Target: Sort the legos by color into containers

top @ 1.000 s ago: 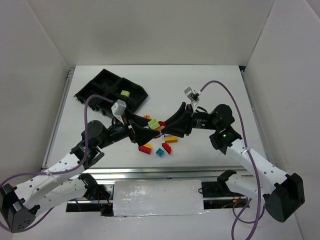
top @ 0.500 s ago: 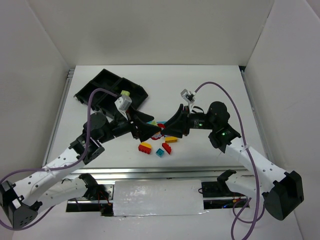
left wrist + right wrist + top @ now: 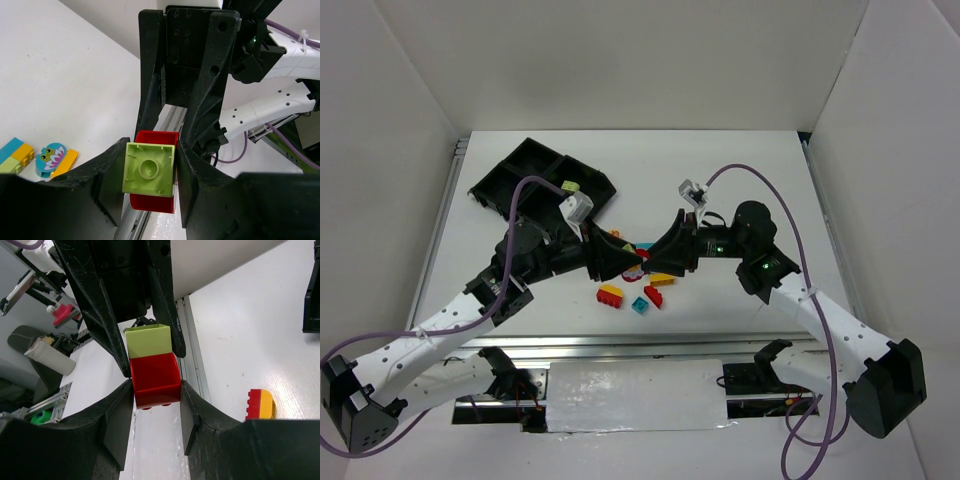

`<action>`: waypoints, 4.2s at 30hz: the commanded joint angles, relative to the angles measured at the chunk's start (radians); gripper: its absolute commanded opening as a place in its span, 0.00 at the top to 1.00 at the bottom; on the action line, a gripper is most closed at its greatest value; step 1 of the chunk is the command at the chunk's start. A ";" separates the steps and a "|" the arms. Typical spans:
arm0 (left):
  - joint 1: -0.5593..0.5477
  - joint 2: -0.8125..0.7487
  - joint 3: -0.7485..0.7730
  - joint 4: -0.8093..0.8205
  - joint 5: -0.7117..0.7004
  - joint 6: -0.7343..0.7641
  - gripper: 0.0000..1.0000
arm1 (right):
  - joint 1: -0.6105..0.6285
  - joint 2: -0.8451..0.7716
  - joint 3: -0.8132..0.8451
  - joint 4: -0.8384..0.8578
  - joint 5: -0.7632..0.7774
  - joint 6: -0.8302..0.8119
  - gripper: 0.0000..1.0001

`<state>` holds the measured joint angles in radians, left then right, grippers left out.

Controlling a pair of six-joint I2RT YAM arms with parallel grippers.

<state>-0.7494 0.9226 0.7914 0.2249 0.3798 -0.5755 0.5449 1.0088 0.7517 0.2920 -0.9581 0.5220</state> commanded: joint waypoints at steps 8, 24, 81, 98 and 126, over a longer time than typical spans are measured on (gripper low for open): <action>0.002 -0.021 0.035 0.051 0.050 0.040 0.81 | 0.003 -0.003 0.029 0.030 -0.065 -0.039 1.00; 0.024 -0.010 0.132 0.001 0.176 0.063 1.00 | -0.072 -0.012 0.005 -0.047 -0.255 -0.211 1.00; 0.512 0.629 0.740 -0.625 -0.679 -0.087 0.01 | -0.038 0.129 0.113 -0.337 0.663 0.121 1.00; 0.525 -0.261 0.227 -0.923 -0.989 0.006 0.01 | 0.288 1.025 1.007 -0.424 1.073 0.360 1.00; 0.527 -0.311 0.161 -0.875 -0.866 0.052 0.00 | 0.377 0.679 0.649 -0.674 0.804 -0.393 0.16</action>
<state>-0.2291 0.6121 0.9562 -0.6956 -0.5152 -0.5488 0.8513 1.7451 1.4860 -0.2913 -0.1184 0.3538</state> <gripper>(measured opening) 0.994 0.840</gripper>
